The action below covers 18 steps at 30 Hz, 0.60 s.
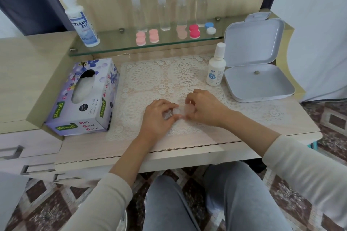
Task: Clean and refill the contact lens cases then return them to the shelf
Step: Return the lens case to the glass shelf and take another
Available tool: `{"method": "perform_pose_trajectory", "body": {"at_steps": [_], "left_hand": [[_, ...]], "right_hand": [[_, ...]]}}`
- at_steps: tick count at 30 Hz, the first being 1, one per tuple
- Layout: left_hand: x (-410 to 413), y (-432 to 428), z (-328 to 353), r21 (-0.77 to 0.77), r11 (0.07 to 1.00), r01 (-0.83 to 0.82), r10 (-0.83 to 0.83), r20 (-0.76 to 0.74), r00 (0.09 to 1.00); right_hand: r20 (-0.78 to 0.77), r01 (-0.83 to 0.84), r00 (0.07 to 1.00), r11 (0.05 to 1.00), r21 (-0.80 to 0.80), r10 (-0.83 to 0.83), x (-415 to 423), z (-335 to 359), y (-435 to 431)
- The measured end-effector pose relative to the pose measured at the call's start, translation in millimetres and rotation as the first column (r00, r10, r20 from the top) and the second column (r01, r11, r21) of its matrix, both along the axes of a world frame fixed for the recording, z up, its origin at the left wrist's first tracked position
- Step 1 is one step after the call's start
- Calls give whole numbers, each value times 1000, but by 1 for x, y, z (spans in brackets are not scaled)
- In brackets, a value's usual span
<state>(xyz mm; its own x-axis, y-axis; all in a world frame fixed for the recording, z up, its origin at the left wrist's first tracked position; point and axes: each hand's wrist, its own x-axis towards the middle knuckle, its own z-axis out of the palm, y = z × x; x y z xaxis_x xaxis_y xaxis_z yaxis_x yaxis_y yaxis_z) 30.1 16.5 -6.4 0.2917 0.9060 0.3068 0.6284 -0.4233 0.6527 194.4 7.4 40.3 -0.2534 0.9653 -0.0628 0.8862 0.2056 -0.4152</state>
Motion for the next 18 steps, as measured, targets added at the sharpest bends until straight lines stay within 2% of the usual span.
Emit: {"method": "perform_pose_trajectory", "body": {"at_steps": [13, 18], "left_hand": [[0, 0, 0, 4, 1000, 7, -7, -6, 1000], [0, 0, -1, 9, 1000, 2, -2, 7, 1000]], "right_hand": [[-19, -52, 998, 997, 59, 53, 0, 4, 3], [-131, 23, 991, 991, 129, -6, 14, 15, 6]]}}
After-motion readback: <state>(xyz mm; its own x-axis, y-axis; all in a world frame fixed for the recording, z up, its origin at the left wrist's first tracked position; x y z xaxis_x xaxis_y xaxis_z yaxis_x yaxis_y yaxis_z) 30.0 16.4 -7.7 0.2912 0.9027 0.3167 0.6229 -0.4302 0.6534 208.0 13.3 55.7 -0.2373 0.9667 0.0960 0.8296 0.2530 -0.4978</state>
